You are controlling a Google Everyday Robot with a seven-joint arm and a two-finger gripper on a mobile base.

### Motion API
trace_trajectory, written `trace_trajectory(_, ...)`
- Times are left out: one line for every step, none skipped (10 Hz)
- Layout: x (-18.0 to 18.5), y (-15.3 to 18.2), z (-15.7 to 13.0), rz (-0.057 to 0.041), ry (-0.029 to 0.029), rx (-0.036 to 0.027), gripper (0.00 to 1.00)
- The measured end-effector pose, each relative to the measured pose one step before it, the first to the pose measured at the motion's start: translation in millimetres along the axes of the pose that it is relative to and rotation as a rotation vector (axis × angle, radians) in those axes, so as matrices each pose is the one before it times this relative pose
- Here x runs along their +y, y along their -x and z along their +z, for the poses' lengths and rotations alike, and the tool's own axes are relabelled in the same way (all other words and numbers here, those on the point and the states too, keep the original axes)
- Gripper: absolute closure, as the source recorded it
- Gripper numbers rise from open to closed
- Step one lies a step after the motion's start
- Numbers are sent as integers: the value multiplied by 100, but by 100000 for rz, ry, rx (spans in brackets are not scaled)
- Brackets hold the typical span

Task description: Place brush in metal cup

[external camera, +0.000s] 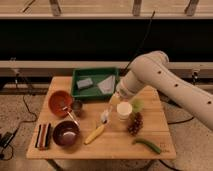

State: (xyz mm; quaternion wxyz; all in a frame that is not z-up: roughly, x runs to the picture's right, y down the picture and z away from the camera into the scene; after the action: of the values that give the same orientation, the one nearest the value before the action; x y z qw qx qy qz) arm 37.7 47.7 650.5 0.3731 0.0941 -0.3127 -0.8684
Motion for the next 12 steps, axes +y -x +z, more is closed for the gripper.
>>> trace_trajectory(105,-1175,273,-1786,-343,257,100)
trace_trajectory(302,-1591,331,-2021,-388,609,100)
trace_trajectory(265,-919,130,-1317,27,375,100)
trace_trajectory(301,-871,137,-1381,148,80,100)
trace_trajectory(769,-1743,472,-2263,1,-30,100)
trace_trajectory(673,-1093,307,-925,-152,154,100)
trace_trajectory(546,-836,112,-570,51,321,100)
trace_trajectory(293,-1045,233,-1311,-4,184,100)
trace_trajectory(-213,-1373,356,-1841,-145,274,100)
trace_trajectory(-210,-995,327,-1427,-256,189,100)
trace_trajectory(-51,-652,122,-1118,-72,110,100)
trace_trajectory(-213,-924,143,-2070,-143,25,100)
